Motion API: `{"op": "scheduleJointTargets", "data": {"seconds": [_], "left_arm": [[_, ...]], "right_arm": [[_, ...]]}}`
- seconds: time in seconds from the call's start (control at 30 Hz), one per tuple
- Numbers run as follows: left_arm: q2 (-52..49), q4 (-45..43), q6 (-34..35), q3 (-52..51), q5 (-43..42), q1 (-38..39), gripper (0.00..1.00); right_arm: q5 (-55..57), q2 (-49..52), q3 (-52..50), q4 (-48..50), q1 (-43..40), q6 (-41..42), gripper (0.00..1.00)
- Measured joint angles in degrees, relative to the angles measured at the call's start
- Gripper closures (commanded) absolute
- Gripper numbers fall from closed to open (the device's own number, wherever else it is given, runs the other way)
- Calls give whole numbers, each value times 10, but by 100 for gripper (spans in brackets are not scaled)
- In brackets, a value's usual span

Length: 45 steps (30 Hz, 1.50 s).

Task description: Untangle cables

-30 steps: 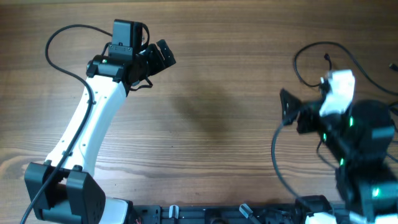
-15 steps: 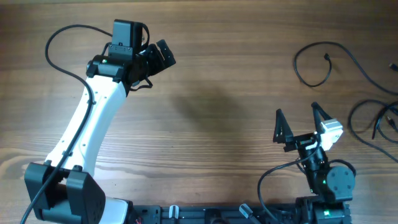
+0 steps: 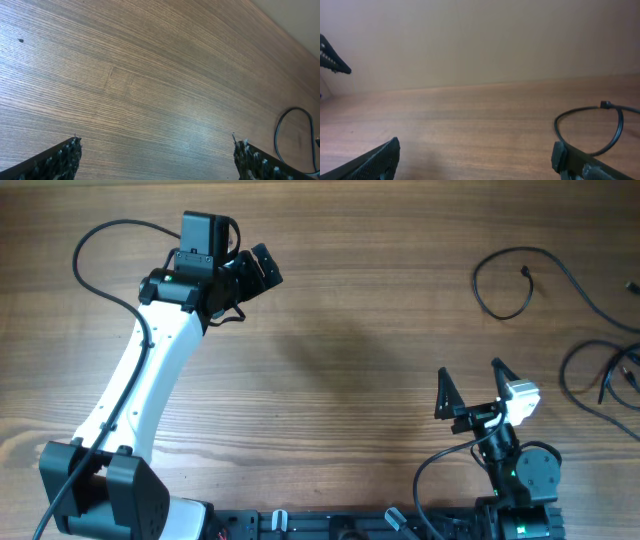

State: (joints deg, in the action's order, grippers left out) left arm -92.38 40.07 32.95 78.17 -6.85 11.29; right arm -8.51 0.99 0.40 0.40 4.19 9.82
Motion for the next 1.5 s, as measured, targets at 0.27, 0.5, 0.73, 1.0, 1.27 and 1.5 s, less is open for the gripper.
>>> {"op": "scheduleJointTargets", "data": {"seconds": [0.27, 0.5, 0.73, 1.0, 1.27, 1.5], "left_arm": [[0, 0, 0, 0, 0, 0, 0], [0, 0, 0, 0, 0, 0, 0], [0, 0, 0, 0, 0, 0, 0], [0, 0, 0, 0, 0, 0, 0], [0, 0, 0, 0, 0, 0, 0], [68, 2, 0, -1, 0, 4, 0]], "right_arm": [[0, 0, 0, 0, 0, 0, 0], [0, 0, 0, 0, 0, 0, 0], [0, 0, 0, 0, 0, 0, 0], [0, 0, 0, 0, 0, 0, 0], [0, 0, 0, 0, 0, 0, 0], [0, 0, 0, 0, 0, 0, 0]]}}
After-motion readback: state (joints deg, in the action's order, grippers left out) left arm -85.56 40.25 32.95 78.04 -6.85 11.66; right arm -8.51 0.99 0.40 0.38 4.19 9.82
